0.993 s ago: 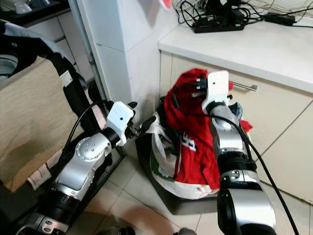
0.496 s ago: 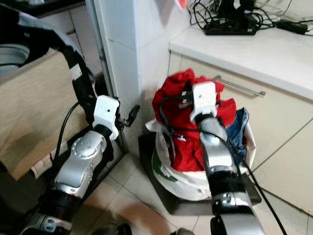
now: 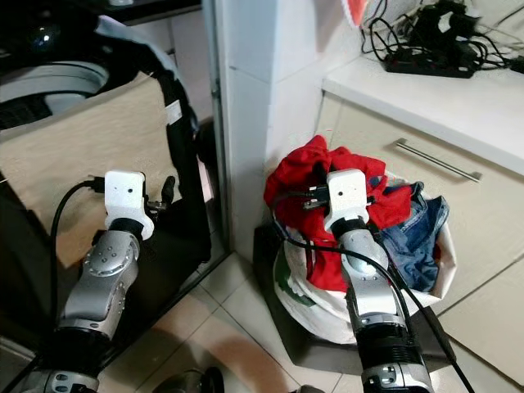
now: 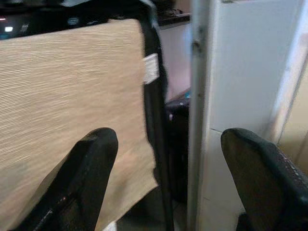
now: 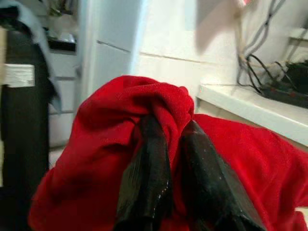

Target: Clothes washing

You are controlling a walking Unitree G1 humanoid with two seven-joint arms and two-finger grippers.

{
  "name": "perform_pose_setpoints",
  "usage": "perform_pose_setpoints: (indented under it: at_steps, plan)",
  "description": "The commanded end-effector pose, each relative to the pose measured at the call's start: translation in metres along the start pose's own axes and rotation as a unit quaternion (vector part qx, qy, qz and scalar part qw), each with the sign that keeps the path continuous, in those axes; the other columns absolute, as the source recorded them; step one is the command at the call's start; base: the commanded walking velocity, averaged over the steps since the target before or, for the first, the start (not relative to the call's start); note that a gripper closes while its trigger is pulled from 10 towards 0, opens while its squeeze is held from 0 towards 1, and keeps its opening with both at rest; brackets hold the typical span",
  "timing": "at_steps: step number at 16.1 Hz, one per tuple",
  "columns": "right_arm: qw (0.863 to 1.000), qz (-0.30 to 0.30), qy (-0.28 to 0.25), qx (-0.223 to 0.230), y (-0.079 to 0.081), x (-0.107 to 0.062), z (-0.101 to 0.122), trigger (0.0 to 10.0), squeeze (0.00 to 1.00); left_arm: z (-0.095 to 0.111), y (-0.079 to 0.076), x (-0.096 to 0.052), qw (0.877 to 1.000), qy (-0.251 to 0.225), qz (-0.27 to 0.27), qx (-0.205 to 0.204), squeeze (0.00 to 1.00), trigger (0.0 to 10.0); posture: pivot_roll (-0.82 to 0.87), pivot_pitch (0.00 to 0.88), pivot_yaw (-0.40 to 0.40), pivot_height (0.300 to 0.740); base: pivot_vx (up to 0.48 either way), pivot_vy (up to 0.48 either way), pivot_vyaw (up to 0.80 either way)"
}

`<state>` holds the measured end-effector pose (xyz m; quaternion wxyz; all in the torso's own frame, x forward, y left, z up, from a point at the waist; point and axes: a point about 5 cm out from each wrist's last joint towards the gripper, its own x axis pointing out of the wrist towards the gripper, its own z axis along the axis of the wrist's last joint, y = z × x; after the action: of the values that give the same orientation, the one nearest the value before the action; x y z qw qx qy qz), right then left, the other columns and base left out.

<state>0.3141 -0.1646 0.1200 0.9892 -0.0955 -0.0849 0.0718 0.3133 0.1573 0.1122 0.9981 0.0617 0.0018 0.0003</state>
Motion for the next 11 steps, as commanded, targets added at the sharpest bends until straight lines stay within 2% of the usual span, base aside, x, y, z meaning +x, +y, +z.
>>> perform_pose_setpoints:
  at_steps: [1,2,5,6,9,11]
  plan:
    - [1.0,0.003,-0.022,0.001,0.001,0.01,0.011,0.0,0.0,0.007,-0.009,0.003,1.0,-0.011,0.003,-0.014,0.0,10.0,-0.1,0.0,-0.025,0.74,0.0,0.0,0.54]
    - [1.0,0.009,-0.023,0.001,0.002,0.016,0.013,0.0,0.0,0.011,-0.017,0.007,1.0,-0.015,-0.002,-0.027,0.0,10.0,-0.09,0.0,-0.046,0.74,0.0,0.0,0.52]
    - [1.0,0.023,-0.021,-0.003,0.001,0.025,0.015,0.0,0.0,0.019,-0.026,0.009,0.999,-0.032,-0.011,-0.025,0.0,10.0,-0.08,0.0,-0.054,0.74,0.0,0.0,0.52]
    - [1.0,0.021,-0.02,-0.004,0.001,0.025,0.015,0.0,0.0,0.02,-0.028,0.008,0.999,-0.037,-0.016,-0.024,0.0,10.0,-0.07,0.0,-0.062,0.74,0.0,-0.311,0.51]
    - [1.0,0.026,-0.016,-0.003,0.007,0.025,0.011,0.0,0.0,0.02,-0.038,0.005,0.998,-0.04,-0.041,0.018,0.0,10.0,-0.06,0.0,-0.056,0.74,0.0,-0.451,0.5]
    - [1.0,0.027,-0.015,-0.002,0.009,0.025,0.009,0.0,0.0,0.019,-0.037,0.005,0.998,-0.035,-0.042,0.017,0.0,10.0,-0.06,0.0,-0.051,0.74,0.0,-0.45,0.5]
